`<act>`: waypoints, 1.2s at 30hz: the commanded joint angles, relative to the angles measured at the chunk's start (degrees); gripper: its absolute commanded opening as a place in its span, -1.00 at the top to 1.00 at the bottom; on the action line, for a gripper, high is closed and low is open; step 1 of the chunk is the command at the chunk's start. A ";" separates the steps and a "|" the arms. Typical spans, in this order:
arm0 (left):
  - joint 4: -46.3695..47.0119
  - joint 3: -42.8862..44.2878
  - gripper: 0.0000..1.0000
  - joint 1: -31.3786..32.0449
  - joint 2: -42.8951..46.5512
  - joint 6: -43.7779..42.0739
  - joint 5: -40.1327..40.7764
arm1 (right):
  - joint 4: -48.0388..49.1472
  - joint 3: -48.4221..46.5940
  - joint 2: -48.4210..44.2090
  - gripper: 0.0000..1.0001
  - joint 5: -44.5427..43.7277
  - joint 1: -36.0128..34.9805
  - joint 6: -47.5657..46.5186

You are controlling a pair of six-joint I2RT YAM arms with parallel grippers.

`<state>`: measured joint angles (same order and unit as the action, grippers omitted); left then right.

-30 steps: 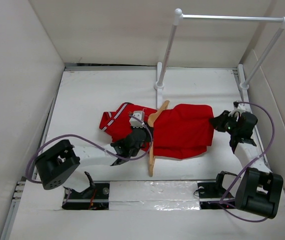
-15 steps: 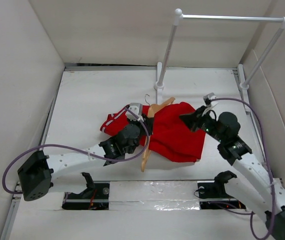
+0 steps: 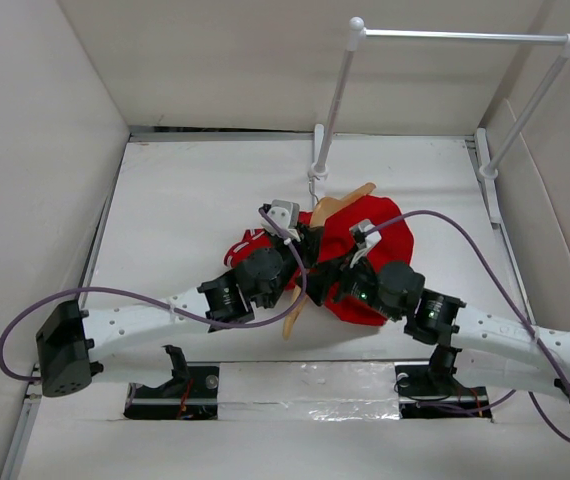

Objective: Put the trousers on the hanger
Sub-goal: Place the hanger at the clothesline.

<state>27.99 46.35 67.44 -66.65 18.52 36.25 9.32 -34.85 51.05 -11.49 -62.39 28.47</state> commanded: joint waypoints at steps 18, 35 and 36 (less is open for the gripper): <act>7.27 10.43 1.00 0.41 4.95 0.81 -6.18 | 10.63 -3.65 3.18 -0.11 -8.56 -0.90 3.43; 9.01 6.83 0.42 0.41 9.26 4.42 -9.36 | 14.14 -2.15 -0.06 1.00 -1.44 2.27 6.77; 8.23 7.17 0.28 0.41 9.26 3.72 -9.27 | 14.75 -2.15 -1.20 1.00 -0.91 3.23 7.30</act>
<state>26.96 50.81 67.02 -61.54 20.62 29.41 19.46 -36.25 52.47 -12.25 -61.23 37.04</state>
